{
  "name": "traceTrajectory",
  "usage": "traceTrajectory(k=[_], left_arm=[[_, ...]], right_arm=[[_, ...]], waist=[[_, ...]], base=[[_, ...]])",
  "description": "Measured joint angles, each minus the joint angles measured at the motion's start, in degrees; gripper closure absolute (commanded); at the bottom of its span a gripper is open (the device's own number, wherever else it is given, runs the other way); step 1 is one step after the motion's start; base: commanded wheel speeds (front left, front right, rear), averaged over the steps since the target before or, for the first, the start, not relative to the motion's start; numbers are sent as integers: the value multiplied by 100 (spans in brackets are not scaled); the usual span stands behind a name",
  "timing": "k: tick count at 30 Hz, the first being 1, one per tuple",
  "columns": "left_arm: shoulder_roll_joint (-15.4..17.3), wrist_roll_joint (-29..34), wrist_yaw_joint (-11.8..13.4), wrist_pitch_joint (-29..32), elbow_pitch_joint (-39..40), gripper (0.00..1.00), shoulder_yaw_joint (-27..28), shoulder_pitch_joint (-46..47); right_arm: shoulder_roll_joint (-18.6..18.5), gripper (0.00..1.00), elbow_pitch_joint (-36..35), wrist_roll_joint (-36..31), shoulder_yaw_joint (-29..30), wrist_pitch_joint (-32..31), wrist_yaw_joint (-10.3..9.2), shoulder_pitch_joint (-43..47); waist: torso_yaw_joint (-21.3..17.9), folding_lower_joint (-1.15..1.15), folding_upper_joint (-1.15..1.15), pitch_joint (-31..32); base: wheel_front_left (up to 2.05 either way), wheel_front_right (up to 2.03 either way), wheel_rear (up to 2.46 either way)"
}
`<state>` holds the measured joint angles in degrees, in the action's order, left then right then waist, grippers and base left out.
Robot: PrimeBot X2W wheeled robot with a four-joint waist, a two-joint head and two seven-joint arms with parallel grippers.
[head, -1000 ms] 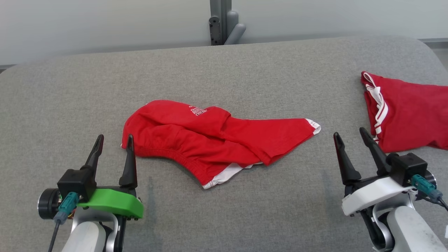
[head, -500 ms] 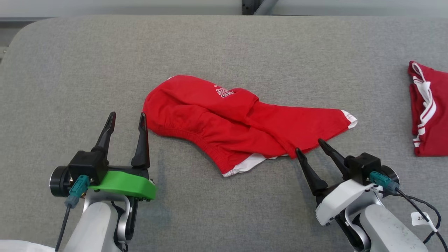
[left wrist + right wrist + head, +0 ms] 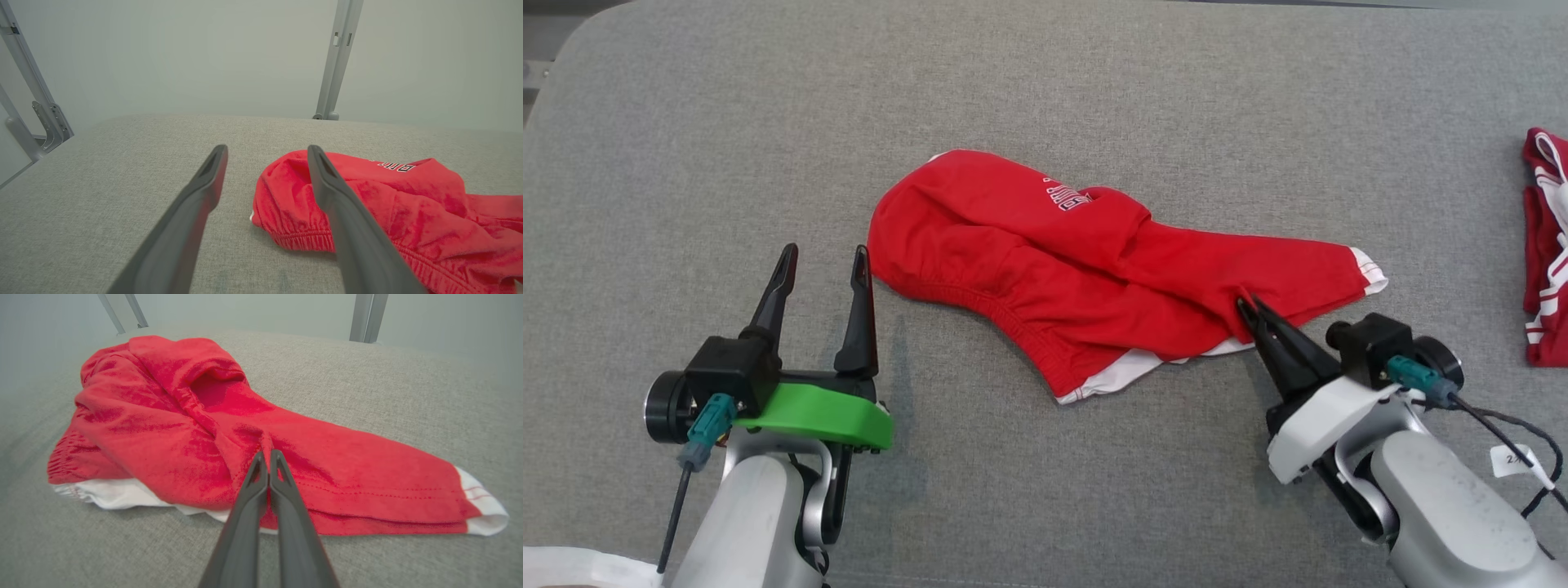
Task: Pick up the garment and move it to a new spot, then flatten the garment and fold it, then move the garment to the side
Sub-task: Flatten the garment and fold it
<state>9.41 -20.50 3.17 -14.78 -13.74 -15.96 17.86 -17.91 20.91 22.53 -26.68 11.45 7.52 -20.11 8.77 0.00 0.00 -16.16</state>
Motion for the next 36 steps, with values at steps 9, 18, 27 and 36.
traceTrajectory(k=[9,18,27,36], left_arm=[[-130,133,-93,-1,54,0,120,73],[-371,315,-286,-2,104,0,81,363],[-530,430,-413,-2,74,0,125,500],[-546,644,-448,-16,77,0,466,427]], right_arm=[[-553,100,-526,-49,503,-232,0,-826],[-961,100,521,433,582,-443,1,-2031],[-938,0,1638,904,391,43,1,-2580],[-804,0,964,533,1125,360,1,-2087]], waist=[[16,0,0,-151],[275,0,0,-545],[493,0,0,-908],[150,0,0,-779]], base=[[0,0,0],[0,0,0],[0,0,0],[0,0,0]])
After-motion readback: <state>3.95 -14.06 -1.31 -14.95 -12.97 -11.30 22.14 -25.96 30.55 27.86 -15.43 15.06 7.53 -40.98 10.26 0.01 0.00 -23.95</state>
